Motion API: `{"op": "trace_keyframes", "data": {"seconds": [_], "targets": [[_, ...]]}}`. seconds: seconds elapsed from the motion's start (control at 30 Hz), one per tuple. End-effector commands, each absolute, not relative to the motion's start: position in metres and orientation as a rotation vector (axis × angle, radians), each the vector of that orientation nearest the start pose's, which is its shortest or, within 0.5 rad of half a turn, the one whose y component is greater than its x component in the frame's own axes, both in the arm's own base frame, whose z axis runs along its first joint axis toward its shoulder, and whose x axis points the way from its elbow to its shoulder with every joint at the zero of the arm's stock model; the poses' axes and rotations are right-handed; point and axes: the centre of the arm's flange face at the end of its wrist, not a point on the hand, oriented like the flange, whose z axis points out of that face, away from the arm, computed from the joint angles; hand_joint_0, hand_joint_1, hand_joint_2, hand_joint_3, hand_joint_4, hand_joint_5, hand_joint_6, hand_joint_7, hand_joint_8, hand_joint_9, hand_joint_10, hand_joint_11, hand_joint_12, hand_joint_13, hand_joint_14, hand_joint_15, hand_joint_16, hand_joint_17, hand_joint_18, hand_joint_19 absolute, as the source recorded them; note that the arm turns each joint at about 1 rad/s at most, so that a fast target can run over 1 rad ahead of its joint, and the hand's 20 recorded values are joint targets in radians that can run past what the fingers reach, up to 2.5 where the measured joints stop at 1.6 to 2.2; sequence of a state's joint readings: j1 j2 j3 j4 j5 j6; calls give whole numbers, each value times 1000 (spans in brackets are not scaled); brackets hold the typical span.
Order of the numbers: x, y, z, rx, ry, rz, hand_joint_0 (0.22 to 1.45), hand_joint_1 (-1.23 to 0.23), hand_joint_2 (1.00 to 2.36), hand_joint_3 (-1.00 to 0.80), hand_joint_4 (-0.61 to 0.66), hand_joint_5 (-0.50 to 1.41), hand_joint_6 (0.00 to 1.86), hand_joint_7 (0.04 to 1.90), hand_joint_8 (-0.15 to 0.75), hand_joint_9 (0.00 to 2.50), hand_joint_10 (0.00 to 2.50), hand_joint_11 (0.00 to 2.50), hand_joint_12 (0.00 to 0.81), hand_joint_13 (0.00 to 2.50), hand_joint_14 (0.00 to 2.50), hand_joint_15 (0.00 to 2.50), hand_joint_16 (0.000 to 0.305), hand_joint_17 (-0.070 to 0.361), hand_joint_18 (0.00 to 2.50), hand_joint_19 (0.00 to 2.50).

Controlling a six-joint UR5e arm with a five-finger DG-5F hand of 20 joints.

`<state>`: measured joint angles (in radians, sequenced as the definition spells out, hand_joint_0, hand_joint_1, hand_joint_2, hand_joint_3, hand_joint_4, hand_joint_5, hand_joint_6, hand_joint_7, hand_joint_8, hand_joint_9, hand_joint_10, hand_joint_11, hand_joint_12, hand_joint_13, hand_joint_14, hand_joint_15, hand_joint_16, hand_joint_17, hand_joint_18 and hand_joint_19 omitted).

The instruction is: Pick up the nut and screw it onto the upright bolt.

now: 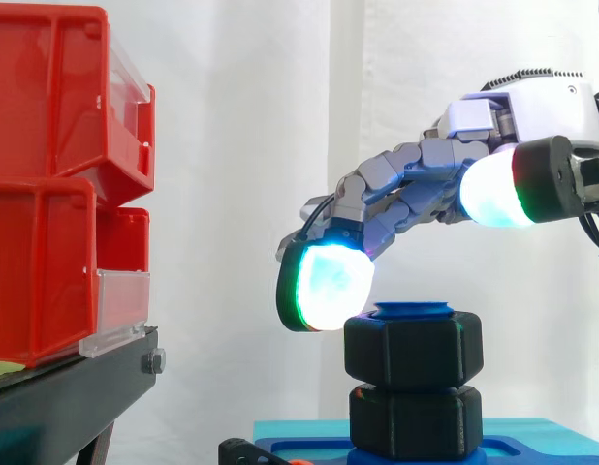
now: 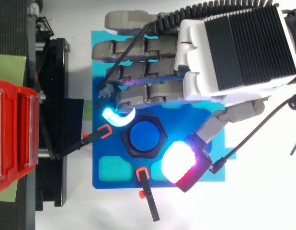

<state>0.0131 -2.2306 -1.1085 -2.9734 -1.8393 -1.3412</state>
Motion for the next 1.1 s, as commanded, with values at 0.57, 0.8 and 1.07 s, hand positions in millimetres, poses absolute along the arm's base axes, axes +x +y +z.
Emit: {"op": "trace_keyframes", "data": {"seconds": [0.57,0.8,1.07], "targets": [[739,-104,320,-32,1611,398,463,-219,1000,-500,210,12,505,1102,278,969,0,0,376,349,0,0,53,119,0,0],[738,-110,320,-29,1611,394,470,-256,1000,-500,56,97,504,1321,139,1449,0,0,298,679,0,0,41,93,382,13],[736,-116,319,-24,1612,391,470,-256,1000,-500,52,113,501,1399,139,1694,3,56,271,896,0,0,34,77,667,125]]}}
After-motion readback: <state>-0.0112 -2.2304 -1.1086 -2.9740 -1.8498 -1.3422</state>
